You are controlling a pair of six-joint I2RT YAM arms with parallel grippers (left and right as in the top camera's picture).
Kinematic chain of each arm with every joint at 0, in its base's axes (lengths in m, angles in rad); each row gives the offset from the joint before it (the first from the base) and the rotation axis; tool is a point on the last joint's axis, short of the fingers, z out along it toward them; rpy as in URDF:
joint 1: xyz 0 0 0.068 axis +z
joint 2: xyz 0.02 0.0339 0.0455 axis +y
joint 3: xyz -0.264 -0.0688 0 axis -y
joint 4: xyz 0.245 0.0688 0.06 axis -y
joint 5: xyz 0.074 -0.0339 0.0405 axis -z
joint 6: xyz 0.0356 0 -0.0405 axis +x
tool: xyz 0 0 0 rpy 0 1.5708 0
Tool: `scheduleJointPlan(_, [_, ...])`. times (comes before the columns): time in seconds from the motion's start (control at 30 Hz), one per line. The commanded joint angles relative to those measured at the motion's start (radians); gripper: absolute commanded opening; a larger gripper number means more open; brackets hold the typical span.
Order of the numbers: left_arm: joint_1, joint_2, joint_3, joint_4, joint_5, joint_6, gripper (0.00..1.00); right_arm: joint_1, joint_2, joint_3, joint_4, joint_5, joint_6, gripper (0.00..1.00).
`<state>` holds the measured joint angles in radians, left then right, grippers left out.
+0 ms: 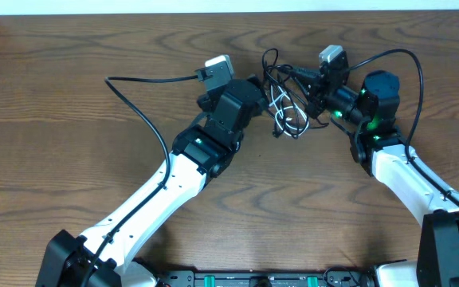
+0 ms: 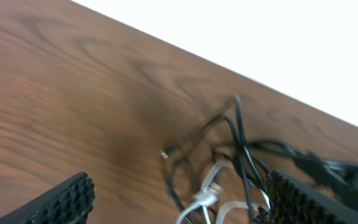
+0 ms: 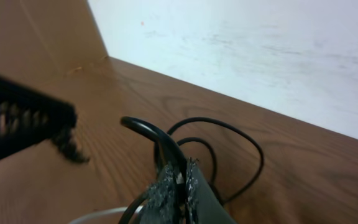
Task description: Untangle cables
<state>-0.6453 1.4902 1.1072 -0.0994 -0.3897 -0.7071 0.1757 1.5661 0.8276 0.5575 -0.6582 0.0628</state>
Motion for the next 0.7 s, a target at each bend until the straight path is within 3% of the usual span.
scheduleJointPlan(0.0, [0.009, 0.006, 0.000, 0.018, -0.127, 0.070, 0.88, -0.002, -0.018, 0.022, -0.007, -0.084, -0.038, 0.01])
scheduleJointPlan(0.13, [0.039, 0.005, 0.000, 0.069, -0.105, 0.294, 0.89, -0.014, -0.018, 0.022, -0.068, -0.152, -0.100, 0.01])
scheduleJointPlan(0.33, [0.116, -0.016, 0.000, 0.067, 0.341, 0.658, 0.90, -0.086, -0.018, 0.022, -0.103, -0.378, -0.228, 0.01])
scheduleJointPlan(0.37, [0.141, -0.019, 0.000, 0.058, 0.438, 0.672, 0.98, -0.112, -0.018, 0.022, -0.103, -0.419, -0.229, 0.01])
scheduleJointPlan(0.57, [0.229, -0.020, 0.000, 0.056, 0.812, 0.673, 0.98, -0.177, -0.018, 0.022, -0.134, -0.563, -0.253, 0.01])
scheduleJointPlan(0.67, [0.243, -0.020, 0.000, 0.059, 0.886, 0.673, 0.98, -0.181, -0.018, 0.021, -0.136, -0.587, -0.259, 0.01])
